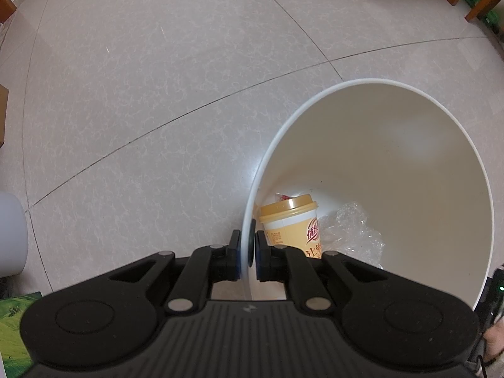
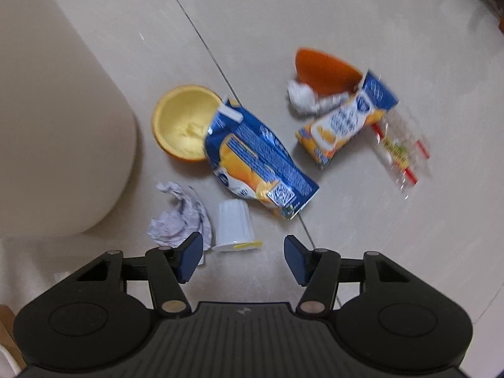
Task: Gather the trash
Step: 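Lower the right gripper to the small white cup and grasp it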
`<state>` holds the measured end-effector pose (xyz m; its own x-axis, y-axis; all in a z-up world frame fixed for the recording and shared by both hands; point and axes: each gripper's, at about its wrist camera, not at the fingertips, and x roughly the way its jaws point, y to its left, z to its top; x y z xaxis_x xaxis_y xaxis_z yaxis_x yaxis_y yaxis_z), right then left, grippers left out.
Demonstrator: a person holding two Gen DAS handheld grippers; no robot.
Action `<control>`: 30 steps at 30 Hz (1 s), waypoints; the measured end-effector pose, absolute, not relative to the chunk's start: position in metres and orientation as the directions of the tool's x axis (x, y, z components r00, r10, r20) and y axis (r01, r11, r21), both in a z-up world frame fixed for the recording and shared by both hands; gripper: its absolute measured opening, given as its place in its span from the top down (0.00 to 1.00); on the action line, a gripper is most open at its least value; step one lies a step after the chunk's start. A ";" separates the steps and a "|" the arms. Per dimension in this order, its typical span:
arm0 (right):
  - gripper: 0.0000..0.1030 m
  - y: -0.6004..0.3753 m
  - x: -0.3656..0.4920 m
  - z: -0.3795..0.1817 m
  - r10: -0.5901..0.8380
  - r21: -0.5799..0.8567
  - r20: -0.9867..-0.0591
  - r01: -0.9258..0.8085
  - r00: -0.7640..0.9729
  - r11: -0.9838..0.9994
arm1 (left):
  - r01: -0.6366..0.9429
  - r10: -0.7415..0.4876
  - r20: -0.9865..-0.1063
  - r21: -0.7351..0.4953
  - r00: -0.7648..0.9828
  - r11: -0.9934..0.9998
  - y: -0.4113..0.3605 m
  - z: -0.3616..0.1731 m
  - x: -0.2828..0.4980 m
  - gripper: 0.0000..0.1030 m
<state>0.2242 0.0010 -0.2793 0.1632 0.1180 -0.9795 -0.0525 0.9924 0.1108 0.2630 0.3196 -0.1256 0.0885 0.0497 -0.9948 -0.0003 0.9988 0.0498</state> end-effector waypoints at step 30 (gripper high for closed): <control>0.53 0.046 0.234 -0.340 0.140 0.128 -0.983 -0.106 0.116 0.986 | 0.004 0.049 -0.995 0.050 0.088 0.999 0.319 -0.126 0.263 0.94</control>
